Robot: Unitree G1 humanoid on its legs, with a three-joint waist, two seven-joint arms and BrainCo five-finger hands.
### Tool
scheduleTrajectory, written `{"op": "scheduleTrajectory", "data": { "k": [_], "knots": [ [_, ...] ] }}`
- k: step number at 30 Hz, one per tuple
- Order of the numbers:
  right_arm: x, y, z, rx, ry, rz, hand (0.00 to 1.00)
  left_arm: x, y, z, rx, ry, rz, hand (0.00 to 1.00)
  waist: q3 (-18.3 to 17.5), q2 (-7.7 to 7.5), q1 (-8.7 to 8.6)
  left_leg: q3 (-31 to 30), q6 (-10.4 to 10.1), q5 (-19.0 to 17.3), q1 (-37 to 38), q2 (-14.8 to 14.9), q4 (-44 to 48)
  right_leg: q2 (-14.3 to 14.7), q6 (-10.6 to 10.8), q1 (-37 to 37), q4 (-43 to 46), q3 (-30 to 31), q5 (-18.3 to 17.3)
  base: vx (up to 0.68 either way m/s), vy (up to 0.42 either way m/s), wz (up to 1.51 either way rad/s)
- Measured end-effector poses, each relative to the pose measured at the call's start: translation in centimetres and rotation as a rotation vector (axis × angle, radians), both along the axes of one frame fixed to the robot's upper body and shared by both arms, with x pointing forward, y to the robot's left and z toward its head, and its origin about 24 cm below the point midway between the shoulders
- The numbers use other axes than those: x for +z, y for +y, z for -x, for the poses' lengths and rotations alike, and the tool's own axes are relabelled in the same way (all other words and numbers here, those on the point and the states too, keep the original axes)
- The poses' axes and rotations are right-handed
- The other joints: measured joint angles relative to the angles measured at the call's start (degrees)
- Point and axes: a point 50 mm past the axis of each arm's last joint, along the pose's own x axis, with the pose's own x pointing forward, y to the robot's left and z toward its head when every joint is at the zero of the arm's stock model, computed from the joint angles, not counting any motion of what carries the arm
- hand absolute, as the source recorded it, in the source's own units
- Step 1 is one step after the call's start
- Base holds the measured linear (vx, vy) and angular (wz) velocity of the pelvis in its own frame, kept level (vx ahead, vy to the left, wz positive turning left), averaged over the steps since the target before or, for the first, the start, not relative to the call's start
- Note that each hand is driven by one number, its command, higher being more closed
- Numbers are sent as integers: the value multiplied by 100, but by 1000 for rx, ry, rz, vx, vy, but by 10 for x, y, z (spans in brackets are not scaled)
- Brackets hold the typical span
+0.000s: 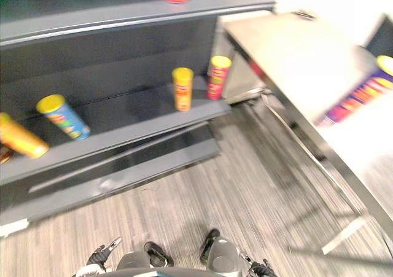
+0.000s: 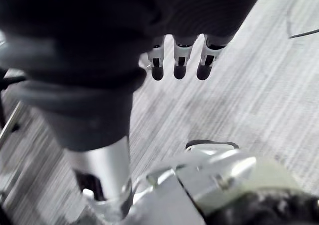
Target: Put the gum and the chips on the shelf.
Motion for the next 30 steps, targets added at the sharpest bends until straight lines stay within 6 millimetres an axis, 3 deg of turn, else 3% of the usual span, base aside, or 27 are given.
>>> {"op": "scheduleTrajectory", "data": {
  "k": [2,5,8,10,14,18,19,21,22,23,24,26,30],
  "knots": [
    [0,1,-7,13,2,-1,0,3,1,-12,-9,-36,-5,0,9,-83,11,605,-11,74,-33,-19,-24,-207,65,346,-218,-373,22,-46,-21,-138],
    [3,3,-23,54,-28,6,0,4,0,-18,-13,-51,-1,0,-36,-182,8,1215,-16,204,-16,18,-22,-179,130,517,-1026,-538,29,-43,-132,-97],
    [7,4,-39,112,-60,18,0,4,-1,-20,-12,-52,0,0,-36,-166,-2,1563,-148,335,82,133,-7,41,351,532,-1407,-554,-138,-70,-265,-69],
    [8,5,-44,136,-77,20,0,4,-7,-22,-15,-56,14,0,-105,-49,-20,1593,-126,608,99,351,-24,318,338,565,-1532,-512,-213,-49,-240,-22],
    [8,2,-40,119,-73,24,0,2,-21,-27,-2,-64,52,0,-120,-27,-103,1568,-121,848,202,621,32,515,151,632,-1274,-535,-420,-23,-150,0],
    [5,-1,-22,79,-44,24,0,3,-16,-26,-2,-58,33,0,-99,-55,-166,1402,-105,857,352,1466,1409,539,41,620,-732,-330,-900,-10,-84,-27],
    [5,-2,-20,72,-40,28,0,3,-17,-25,32,-64,39,0,-83,-20,-155,1002,-6,926,380,1720,1818,625,-23,642,-660,-108,-974,-3,-103,-91],
    [5,-2,-21,63,-47,28,0,3,-14,-22,81,-75,40,0,-72,-17,-124,-666,211,1243,23,1839,2340,780,-107,681,-733,433,-1032,19,-108,-129],
    [6,-6,-26,49,-56,36,0,4,-15,-25,90,-87,45,0,-48,-48,-110,-1921,-301,763,-289,1468,2343,789,-117,675,-828,745,-1009,49,-46,-109],
    [7,-7,-26,44,-59,39,0,4,-15,-26,92,-88,49,0,-45,-40,-119,-2158,-363,663,-344,1329,2301,785,-129,669,-844,809,-993,57,11,-127],
    [7,-11,-25,17,-54,46,0,4,-20,-27,73,-88,58,0,-36,-14,-130,-3030,-523,340,-461,796,2032,778,-170,651,-929,1133,-930,43,33,-122],
    [6,-19,-17,-8,-31,57,0,4,-24,-28,59,-105,66,0,-25,31,-105,-3830,-637,205,-627,100,1189,850,-172,724,-993,1616,-910,119,78,-124],
    [5,-20,-11,-32,-13,53,0,5,-25,-32,61,-127,73,0,-8,55,1,-4676,-832,413,-903,-270,128,941,-143,750,-955,2104,-944,152,133,-81]
  ]
}}
